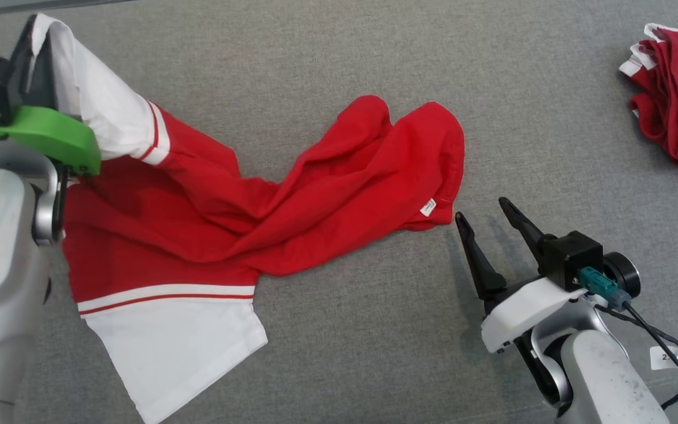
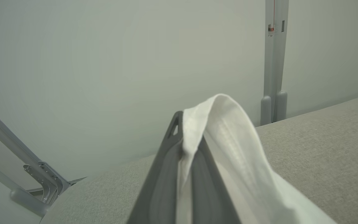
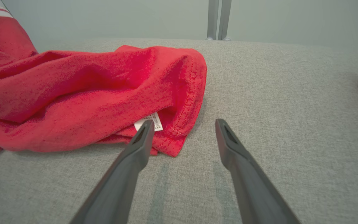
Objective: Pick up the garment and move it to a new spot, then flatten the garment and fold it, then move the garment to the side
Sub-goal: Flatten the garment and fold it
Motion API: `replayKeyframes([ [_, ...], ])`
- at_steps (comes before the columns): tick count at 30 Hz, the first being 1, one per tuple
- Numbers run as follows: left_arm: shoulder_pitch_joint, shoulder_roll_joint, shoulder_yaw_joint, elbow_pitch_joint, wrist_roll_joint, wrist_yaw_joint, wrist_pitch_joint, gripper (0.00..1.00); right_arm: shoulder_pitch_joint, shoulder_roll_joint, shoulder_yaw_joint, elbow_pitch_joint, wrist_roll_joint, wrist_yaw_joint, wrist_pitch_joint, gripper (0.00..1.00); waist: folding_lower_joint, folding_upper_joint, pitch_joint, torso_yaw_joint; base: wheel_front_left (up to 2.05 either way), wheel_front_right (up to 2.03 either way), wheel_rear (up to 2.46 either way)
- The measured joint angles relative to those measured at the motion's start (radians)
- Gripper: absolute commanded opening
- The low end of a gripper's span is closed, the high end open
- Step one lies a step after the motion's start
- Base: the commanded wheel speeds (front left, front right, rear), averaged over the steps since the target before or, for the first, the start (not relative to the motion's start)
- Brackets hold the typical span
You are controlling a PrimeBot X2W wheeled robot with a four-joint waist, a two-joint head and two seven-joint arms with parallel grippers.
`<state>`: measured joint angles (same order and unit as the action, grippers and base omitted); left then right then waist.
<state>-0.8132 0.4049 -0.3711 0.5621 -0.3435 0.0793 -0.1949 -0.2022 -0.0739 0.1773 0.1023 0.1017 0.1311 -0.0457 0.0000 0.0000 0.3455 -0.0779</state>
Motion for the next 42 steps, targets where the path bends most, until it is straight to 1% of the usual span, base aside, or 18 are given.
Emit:
replayKeyframes([
  [8, -0.125, 0.043, 0.039, 0.119, 0.004, 0.012, -0.014, 0.00, -0.014, -0.005, 0.015, -0.001, -0.005, 0.000, -0.002, 1.00, 0.0000, 0.0000, 0.074, -0.060, 0.00, 0.00, 0.00],
  [11, -0.154, 0.057, 0.054, 0.160, 0.002, 0.032, -0.022, 0.00, -0.020, -0.010, 0.026, -0.001, -0.005, 0.000, -0.009, 1.00, 0.0000, 0.0000, 0.092, -0.082, 0.00, 0.00, 0.00],
  [12, -0.160, 0.060, 0.058, 0.177, 0.002, 0.038, -0.022, 0.18, -0.020, -0.012, 0.030, 0.001, -0.005, 0.000, -0.009, 1.00, 0.0000, 0.0000, 0.097, -0.090, 0.00, 0.00, 0.00],
  [13, -0.164, 0.061, 0.063, 0.192, 0.001, 0.046, -0.021, 0.83, -0.021, -0.015, 0.033, 0.002, -0.005, 0.000, -0.009, 1.00, 0.0000, 0.0000, 0.101, -0.095, 0.00, 0.00, 0.00],
  [14, -0.169, 0.060, 0.070, 0.208, -0.007, 0.053, -0.015, 0.83, -0.022, -0.017, 0.035, 0.003, -0.005, 0.000, -0.009, 1.00, 0.0000, 0.0000, 0.105, -0.100, 0.00, 0.00, 0.00],
  [15, -0.176, 0.059, 0.078, 0.221, -0.018, 0.057, -0.014, 1.00, -0.024, -0.020, 0.038, 0.003, -0.005, 0.000, -0.008, 1.00, 0.0000, 0.0000, 0.109, -0.103, 0.00, 0.00, 0.00],
  [18, -0.198, 0.046, 0.085, 0.241, -0.025, 0.068, -0.030, 1.00, -0.027, -0.025, 0.042, 0.002, -0.005, 0.000, -0.004, 1.00, 0.0000, 0.0000, 0.116, -0.101, 0.00, 0.00, 0.00],
  [21, -0.197, 0.007, 0.090, 0.235, -0.029, 0.086, -0.053, 1.00, -0.028, -0.035, 0.032, 0.000, -0.006, 0.000, 0.000, 1.00, 0.0000, 0.0000, 0.115, -0.087, 0.00, 0.00, 0.00],
  [22, -0.181, -0.026, 0.089, 0.216, -0.033, 0.088, -0.062, 1.00, -0.027, -0.038, 0.023, -0.003, -0.008, 0.000, 0.004, 1.00, 0.0000, 0.0000, 0.109, -0.074, 0.00, 0.00, 0.00],
  [24, -0.149, -0.058, 0.092, 0.179, -0.033, 0.088, -0.066, 1.00, -0.025, -0.046, 0.011, -0.008, -0.010, 0.000, 0.009, 1.00, 0.0000, 0.0000, 0.101, -0.056, 0.00, 0.00, 0.00],
  [27, -0.083, -0.099, 0.107, 0.050, -0.020, 0.087, -0.067, 1.00, -0.018, -0.052, -0.005, -0.017, -0.011, 0.000, 0.018, 1.00, 0.0000, 0.0000, 0.085, -0.027, 0.00, 0.00, 0.00],
  [31, 0.062, -0.172, 0.129, -0.111, -0.003, 0.070, -0.069, 1.00, -0.004, -0.058, -0.021, -0.017, -0.011, 0.000, 0.027, 1.00, 0.0000, 0.0000, 0.056, 0.010, 0.00, 0.00, 0.00],
  [36, 0.251, -0.244, 0.139, -0.262, 0.029, 0.036, -0.069, 1.00, 0.010, -0.060, -0.032, -0.003, -0.011, 0.000, 0.046, 1.00, 0.0000, 0.0000, 0.005, 0.049, 0.00, 0.00, 0.00],
  [40, 0.374, -0.268, 0.128, -0.327, 0.062, 0.008, -0.069, 1.00, 0.011, -0.057, -0.041, 0.023, 0.004, 0.000, 0.066, 1.00, 0.0000, 0.0000, -0.033, 0.080, 0.00, 0.00, 0.00],
  [42, 0.425, -0.277, 0.126, -0.352, 0.079, 0.001, -0.069, 1.00, 0.011, -0.053, -0.043, 0.032, 0.006, 0.000, 0.074, 1.00, 0.0000, 0.0000, -0.052, 0.095, 0.00, 0.00, 0.00],
])
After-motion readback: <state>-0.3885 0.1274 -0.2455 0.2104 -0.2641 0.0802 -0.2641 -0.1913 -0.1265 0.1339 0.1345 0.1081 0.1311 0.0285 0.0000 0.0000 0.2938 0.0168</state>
